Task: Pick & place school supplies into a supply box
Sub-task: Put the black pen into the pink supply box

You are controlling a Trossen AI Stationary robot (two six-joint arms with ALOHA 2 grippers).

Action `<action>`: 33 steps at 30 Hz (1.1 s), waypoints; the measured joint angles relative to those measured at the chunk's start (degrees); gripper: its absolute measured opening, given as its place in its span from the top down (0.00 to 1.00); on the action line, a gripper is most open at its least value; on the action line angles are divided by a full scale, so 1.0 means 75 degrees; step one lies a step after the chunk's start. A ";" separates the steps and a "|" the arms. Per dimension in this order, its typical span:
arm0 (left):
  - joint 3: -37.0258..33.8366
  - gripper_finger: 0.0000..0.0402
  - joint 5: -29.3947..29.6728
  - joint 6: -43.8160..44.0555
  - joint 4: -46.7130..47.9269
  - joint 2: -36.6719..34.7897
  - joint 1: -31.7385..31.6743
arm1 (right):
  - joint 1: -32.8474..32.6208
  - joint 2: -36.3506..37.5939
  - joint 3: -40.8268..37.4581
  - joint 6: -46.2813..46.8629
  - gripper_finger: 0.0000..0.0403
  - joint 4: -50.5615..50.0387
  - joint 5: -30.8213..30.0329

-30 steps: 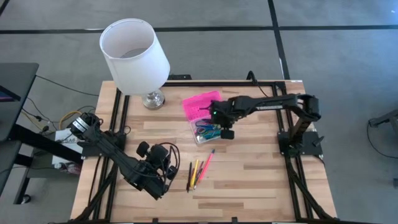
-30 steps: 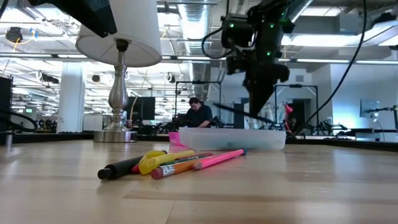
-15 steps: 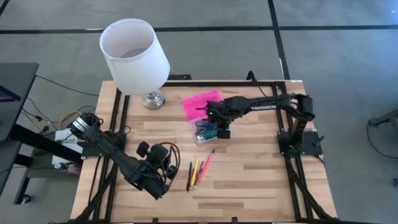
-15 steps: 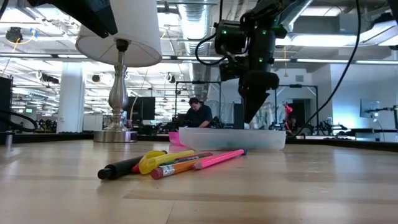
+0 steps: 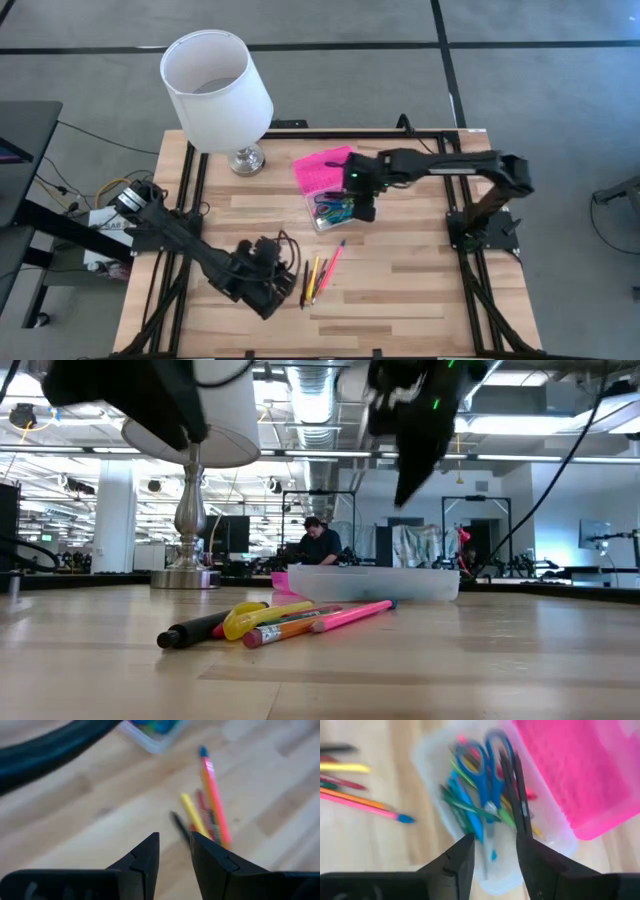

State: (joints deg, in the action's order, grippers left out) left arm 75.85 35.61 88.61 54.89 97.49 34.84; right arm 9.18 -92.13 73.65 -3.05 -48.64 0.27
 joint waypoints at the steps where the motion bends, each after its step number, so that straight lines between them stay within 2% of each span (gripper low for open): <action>1: -0.0167 0.74 -0.0140 -0.0190 -0.0529 0.0000 -0.0058 | -0.0096 0.0272 0.0000 0.0011 0.66 0.0008 0.0003; 5: -0.0718 0.74 -0.0674 -0.0645 -0.2046 0.0000 -0.0323 | -0.0513 0.1330 0.0000 0.0215 0.68 -0.0051 -0.0070; 10: -0.1111 0.74 -0.1090 -0.0640 -0.2550 0.0003 -0.0638 | -0.1119 0.2584 0.0000 0.0902 0.70 -0.0146 -0.0565; 16: -0.1205 0.74 -0.1694 -0.1012 -0.3221 0.0383 -0.1140 | -0.2291 0.3654 0.0000 0.1622 0.70 -0.0554 -0.1212; 24: -0.1202 0.73 -0.2432 -0.1272 -0.3705 0.1069 -0.1658 | -0.4272 0.4314 0.0006 0.2677 0.70 -0.1083 -0.2708; 33: -0.1199 0.55 -0.2855 -0.1234 -0.3873 0.1279 -0.1880 | -0.5928 0.4385 0.0003 0.3895 0.70 -0.1829 -0.4078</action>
State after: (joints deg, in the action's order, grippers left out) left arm 66.85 14.20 79.35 25.85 107.09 20.73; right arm -35.27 -59.24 73.67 26.16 -62.36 -30.31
